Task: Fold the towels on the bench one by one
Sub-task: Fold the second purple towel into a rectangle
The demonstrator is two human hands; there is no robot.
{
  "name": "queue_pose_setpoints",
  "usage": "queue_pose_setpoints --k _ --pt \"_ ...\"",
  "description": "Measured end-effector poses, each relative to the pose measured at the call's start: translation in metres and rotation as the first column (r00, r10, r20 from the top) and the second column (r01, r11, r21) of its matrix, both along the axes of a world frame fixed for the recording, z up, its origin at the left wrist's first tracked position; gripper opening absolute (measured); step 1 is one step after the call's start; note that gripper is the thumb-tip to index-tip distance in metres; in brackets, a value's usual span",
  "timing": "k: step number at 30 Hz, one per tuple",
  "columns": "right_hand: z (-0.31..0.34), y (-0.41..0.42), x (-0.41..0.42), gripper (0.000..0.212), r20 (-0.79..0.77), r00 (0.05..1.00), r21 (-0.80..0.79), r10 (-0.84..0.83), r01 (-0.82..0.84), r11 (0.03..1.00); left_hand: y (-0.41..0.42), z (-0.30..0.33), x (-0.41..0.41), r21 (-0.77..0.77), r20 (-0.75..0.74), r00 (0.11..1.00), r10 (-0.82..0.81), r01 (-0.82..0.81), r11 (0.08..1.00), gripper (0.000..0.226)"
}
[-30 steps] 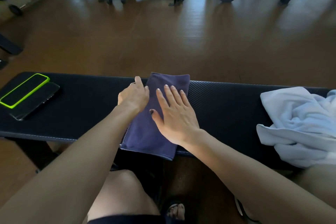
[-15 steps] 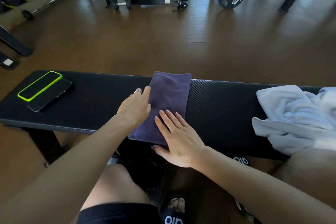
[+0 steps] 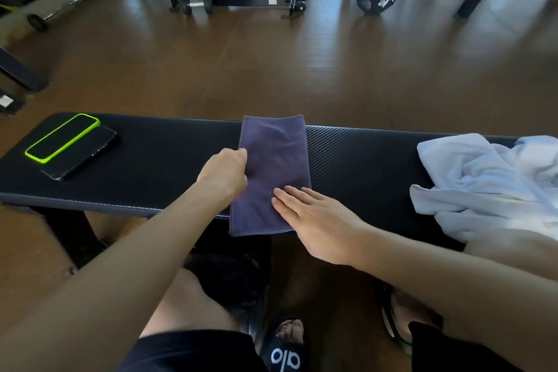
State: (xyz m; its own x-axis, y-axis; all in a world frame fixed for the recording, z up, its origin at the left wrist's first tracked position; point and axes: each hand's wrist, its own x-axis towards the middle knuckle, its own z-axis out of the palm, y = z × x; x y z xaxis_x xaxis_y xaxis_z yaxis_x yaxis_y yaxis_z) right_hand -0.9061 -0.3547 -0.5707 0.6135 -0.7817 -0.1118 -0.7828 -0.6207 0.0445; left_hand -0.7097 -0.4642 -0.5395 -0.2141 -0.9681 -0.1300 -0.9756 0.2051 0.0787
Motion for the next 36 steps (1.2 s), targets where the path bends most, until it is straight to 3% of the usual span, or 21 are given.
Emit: queue_pose_setpoints --k 2,4,8,12,15,23,25,27,29,31,33,36 --pt "0.013 0.001 -0.008 0.071 0.000 0.999 0.068 0.046 -0.046 0.997 0.002 0.002 -0.002 0.028 0.005 1.000 -0.004 0.003 1.000 0.018" --pt "0.025 -0.008 -0.010 0.072 0.081 0.996 0.125 0.035 -0.045 0.991 -0.001 0.001 -0.005 -0.021 0.081 0.996 -0.025 0.027 0.999 0.036" --pt "0.041 -0.064 -0.002 0.042 0.382 0.901 0.139 -0.205 0.164 0.977 -0.023 -0.010 -0.020 -0.139 0.189 0.970 -0.150 0.178 0.974 0.062" --pt "0.024 -0.129 0.004 0.053 0.240 0.927 0.170 -0.287 0.251 0.953 -0.045 -0.030 -0.030 0.015 0.080 0.988 -0.132 0.131 0.991 0.063" --pt "-0.001 -0.159 0.004 0.057 0.105 0.949 0.175 -0.298 0.278 0.945 -0.045 -0.047 -0.020 0.002 -0.051 0.989 -0.142 0.142 0.990 0.064" --pt "-0.006 -0.190 -0.022 0.063 0.057 0.890 0.144 -0.453 0.441 0.886 -0.045 -0.053 -0.015 0.033 -0.194 0.977 -0.090 0.098 0.995 0.065" --pt "0.002 -0.174 -0.022 0.065 0.074 0.917 0.035 -0.391 0.390 0.920 -0.044 -0.049 -0.015 0.057 -0.206 0.975 -0.084 0.097 0.994 0.066" --pt "0.012 -0.145 -0.018 0.063 0.135 0.966 -0.043 -0.222 0.229 0.972 -0.043 -0.044 -0.013 0.047 -0.174 0.980 -0.095 0.105 0.993 0.068" --pt "0.023 -0.109 -0.015 0.060 0.221 0.974 -0.031 -0.056 0.064 0.997 -0.036 -0.038 -0.007 -0.056 -0.123 0.979 -0.160 0.154 0.986 0.067" --pt "0.029 -0.074 -0.018 0.062 0.270 0.960 0.001 0.068 -0.071 0.997 -0.017 -0.027 0.003 -0.192 -0.083 0.938 -0.336 0.316 0.929 0.065" --pt "0.029 -0.047 -0.027 0.068 0.236 0.961 0.036 0.146 -0.158 0.987 0.007 -0.016 0.016 -0.260 -0.051 0.842 -0.536 0.507 0.822 0.051" --pt "0.017 -0.026 -0.039 0.085 0.076 0.974 0.091 0.214 -0.221 0.971 0.044 -0.011 0.035 -0.198 0.027 0.759 -0.650 0.642 0.741 0.040"
